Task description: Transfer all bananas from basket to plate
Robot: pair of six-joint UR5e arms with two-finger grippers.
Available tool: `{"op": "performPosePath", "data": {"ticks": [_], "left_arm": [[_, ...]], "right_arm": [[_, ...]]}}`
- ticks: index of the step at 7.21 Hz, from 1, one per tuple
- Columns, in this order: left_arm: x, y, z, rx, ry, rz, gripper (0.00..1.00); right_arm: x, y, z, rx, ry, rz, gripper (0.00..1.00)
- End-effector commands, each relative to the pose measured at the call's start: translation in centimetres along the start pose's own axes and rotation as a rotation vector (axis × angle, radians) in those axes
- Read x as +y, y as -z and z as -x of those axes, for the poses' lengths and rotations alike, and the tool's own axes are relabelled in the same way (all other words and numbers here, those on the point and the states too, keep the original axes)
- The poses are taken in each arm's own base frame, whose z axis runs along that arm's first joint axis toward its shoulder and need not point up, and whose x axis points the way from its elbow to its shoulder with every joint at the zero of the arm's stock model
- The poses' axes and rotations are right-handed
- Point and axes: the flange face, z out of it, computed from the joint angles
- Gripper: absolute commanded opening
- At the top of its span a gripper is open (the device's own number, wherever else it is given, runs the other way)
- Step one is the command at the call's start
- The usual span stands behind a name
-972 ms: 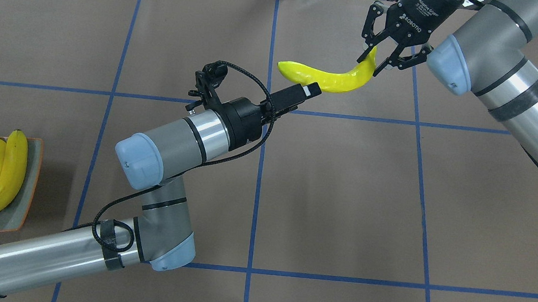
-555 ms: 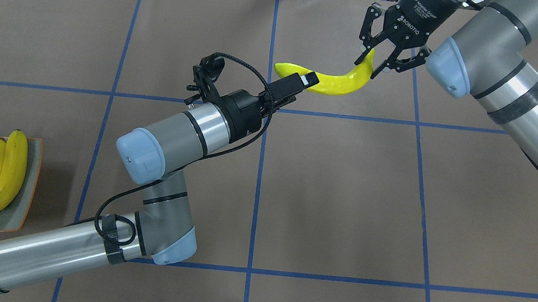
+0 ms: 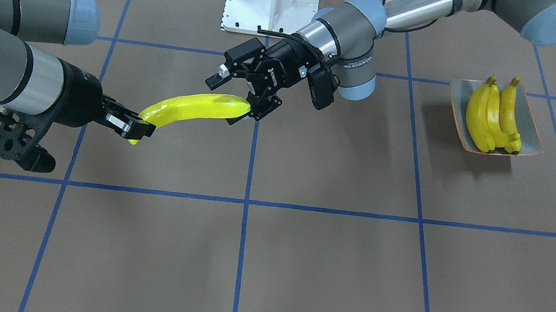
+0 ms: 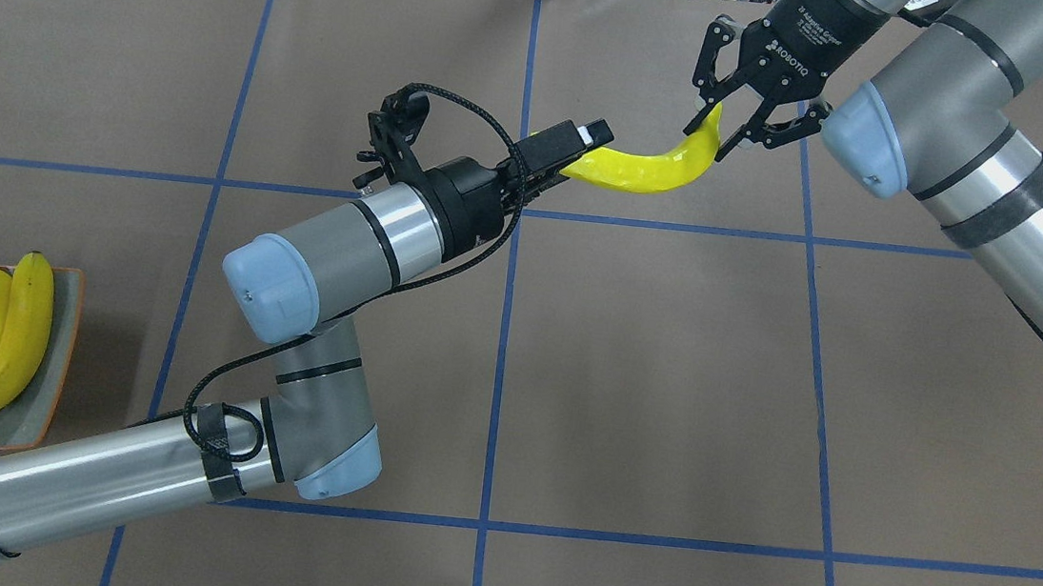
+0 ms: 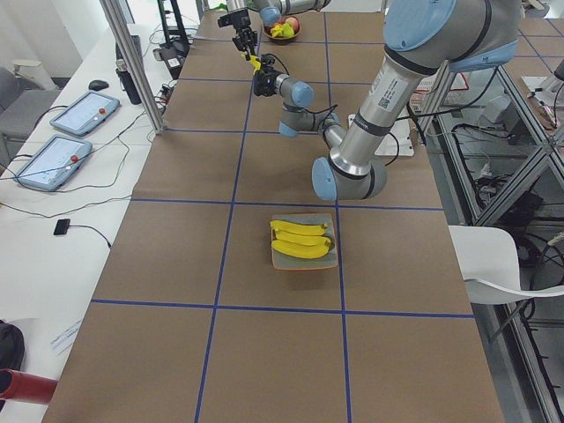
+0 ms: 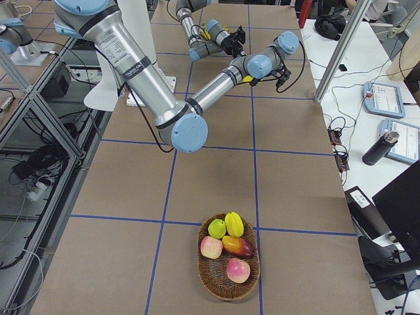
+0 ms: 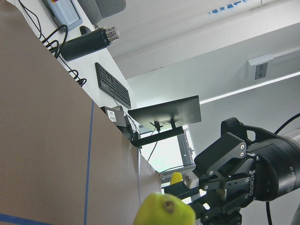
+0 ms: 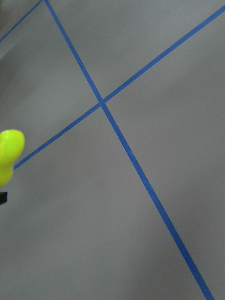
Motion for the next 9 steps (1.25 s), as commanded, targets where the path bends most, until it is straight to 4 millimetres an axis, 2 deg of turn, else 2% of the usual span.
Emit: {"op": "performPosePath", "data": {"ticks": [1,3,8,9], "left_arm": [[-0.02,-0.21,0.22,-0.005,0.027,-0.003,0.75],[-0.01,-0.19,0.21,-0.004,0.032,-0.001,0.67],[0.13,-0.19,-0.15,0.006,0.037,0.001,0.66],[0.13,-0.19,-0.15,0.006,0.037,0.001,0.62]], "right_arm": [[0.05,0.00,0.01,0.000,0.000,0.000,0.00],[-0.02,-0.03,-0.01,0.000,-0.001,0.000,0.00],[-0.57,-0.34,-0.50,0.007,-0.012,0.000,0.00],[-0.57,-0.34,-0.50,0.007,-0.012,0.000,0.00]]}}
